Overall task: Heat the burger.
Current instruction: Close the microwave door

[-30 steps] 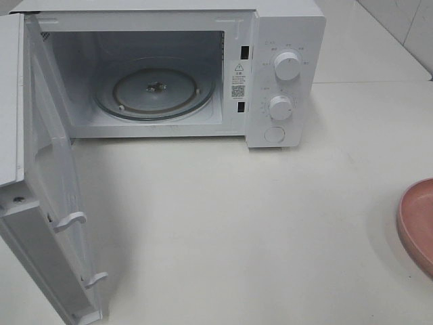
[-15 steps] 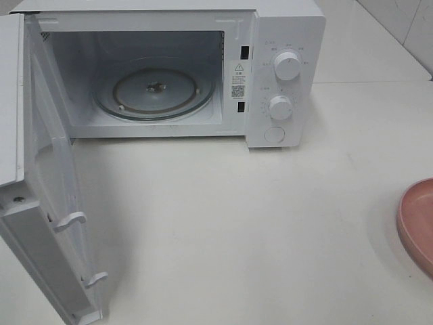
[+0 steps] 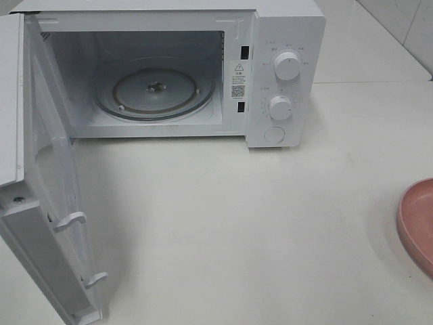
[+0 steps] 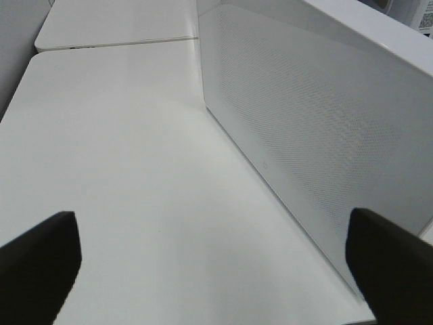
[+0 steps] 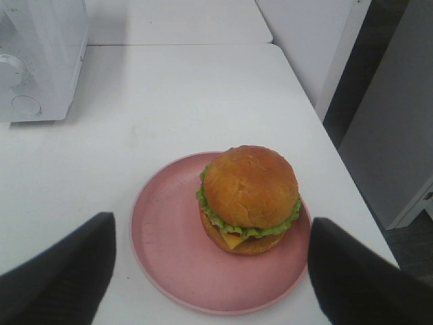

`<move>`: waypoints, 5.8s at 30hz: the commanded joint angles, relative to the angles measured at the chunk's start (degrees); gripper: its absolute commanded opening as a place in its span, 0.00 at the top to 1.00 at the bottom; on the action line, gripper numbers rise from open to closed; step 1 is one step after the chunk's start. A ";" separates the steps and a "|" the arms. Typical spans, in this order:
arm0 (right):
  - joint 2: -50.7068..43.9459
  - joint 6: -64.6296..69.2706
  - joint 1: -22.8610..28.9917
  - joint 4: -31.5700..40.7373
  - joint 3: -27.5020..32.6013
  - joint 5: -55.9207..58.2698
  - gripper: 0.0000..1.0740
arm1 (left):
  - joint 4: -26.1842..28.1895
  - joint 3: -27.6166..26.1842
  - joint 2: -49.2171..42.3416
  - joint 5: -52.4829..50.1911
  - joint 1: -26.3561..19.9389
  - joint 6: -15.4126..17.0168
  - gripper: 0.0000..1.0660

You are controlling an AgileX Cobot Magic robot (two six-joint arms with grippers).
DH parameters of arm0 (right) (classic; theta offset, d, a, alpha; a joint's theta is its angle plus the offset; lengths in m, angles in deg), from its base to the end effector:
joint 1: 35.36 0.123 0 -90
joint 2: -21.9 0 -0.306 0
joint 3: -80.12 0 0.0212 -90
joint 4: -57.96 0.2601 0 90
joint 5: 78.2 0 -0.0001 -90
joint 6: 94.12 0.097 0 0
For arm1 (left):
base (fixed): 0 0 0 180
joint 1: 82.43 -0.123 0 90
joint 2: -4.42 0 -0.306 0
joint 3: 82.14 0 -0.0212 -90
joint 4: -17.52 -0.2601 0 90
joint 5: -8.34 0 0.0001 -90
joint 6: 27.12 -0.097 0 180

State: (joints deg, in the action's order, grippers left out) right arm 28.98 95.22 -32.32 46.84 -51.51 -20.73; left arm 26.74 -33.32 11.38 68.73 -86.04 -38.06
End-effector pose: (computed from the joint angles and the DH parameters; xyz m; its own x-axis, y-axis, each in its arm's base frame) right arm -0.0122 -0.0165 0.2891 -0.3747 0.0371 -0.9264 0.1196 0.9928 -0.0086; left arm -0.0133 -0.0144 0.2819 -0.4255 0.0830 -0.9011 0.1105 0.9931 0.0392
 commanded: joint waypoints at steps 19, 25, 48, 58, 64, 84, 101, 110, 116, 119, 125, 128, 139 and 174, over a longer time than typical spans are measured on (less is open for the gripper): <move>-1.43 0.34 -0.29 -0.52 0.11 -0.29 0.29 | 0.57 0.06 -0.97 -0.63 -0.34 0.11 0.06; -1.43 0.34 -0.29 -0.52 0.11 -0.29 0.29 | 0.92 0.06 -0.97 -0.63 -0.34 0.17 0.06; -1.43 0.34 -0.29 -0.52 0.11 -0.29 0.29 | -2.18 1.32 9.05 -18.22 -0.34 5.27 1.00; -1.43 0.34 -0.29 -0.52 0.11 -0.29 0.29 | -1.66 10.77 15.01 -40.97 -0.34 5.27 1.00; -1.43 0.34 -0.29 -0.52 0.11 -0.29 0.29 | -0.86 16.44 20.57 -56.21 -0.34 5.27 1.00; -1.43 0.29 -0.29 -0.52 0.11 -0.29 0.29 | -11.46 20.57 52.65 -93.62 -0.34 18.28 1.00; -1.43 0.29 -0.29 -0.52 0.11 -0.29 0.29 | -32.72 20.28 78.67 -118.32 -0.23 29.85 1.00; -1.43 0.29 -0.29 -0.52 0.11 -0.29 0.29 | -35.75 18.91 82.51 -121.98 -0.23 33.06 1.00; -1.43 0.29 -0.29 -0.52 0.11 -0.29 0.29 | -35.35 16.67 85.83 -121.64 4.58 31.40 1.00; -1.43 0.29 -0.29 -0.52 0.11 -0.29 0.29 | -31.91 16.39 87.20 -121.64 7.79 28.99 1.00; -1.43 0.29 -0.29 -0.52 0.11 -0.29 0.29 | -25.90 14.73 90.01 -121.70 13.58 26.87 1.00; -1.43 0.29 -0.29 -0.52 0.11 -0.29 0.29 | -24.41 13.12 90.99 -121.70 15.87 26.76 1.00; -1.43 0.29 -0.29 -0.52 0.11 -0.29 0.29 | -12.78 6.13 95.34 -119.06 25.95 25.27 1.00; -1.43 0.34 -0.29 -0.52 0.11 -0.29 0.29 | 5.21 -26.87 110.35 -102.22 40.79 12.03 1.00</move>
State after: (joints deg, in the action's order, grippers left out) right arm 28.98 95.22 -32.32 46.84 -51.51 -20.73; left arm 30.12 -58.19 121.28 -33.20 -44.85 -25.86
